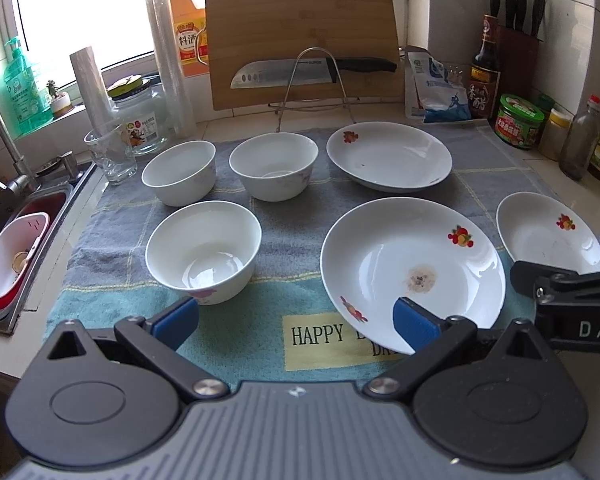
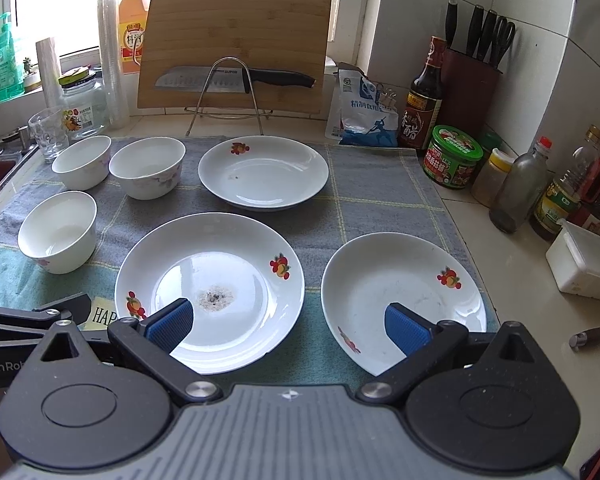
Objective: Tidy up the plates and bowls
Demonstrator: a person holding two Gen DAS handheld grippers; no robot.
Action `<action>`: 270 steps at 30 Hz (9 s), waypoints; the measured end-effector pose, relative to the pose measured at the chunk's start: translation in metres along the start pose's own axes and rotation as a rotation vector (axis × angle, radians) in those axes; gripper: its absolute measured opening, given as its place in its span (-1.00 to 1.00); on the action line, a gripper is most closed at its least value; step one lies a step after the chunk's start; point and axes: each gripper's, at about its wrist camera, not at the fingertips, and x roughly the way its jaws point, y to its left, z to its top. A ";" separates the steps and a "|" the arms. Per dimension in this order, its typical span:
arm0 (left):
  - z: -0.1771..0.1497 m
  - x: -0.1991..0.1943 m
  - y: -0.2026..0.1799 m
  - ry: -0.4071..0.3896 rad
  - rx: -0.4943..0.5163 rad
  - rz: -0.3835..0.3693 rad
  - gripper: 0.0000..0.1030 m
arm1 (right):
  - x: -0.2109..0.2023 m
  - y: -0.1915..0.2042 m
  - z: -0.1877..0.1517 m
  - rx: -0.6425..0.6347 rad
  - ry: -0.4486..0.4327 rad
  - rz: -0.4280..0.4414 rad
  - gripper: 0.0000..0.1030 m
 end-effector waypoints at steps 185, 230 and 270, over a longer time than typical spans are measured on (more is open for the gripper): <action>0.191 0.175 -0.236 0.033 0.538 -0.600 0.65 | 0.142 -0.195 -0.010 -0.042 -0.039 0.181 1.00; 0.080 0.107 -0.015 0.068 0.285 -0.436 0.73 | 0.105 -0.007 -0.063 -0.355 -0.100 0.467 1.00; 0.105 0.182 -0.038 0.422 0.450 -0.589 0.23 | 0.106 -0.003 -0.059 -0.376 -0.099 0.464 1.00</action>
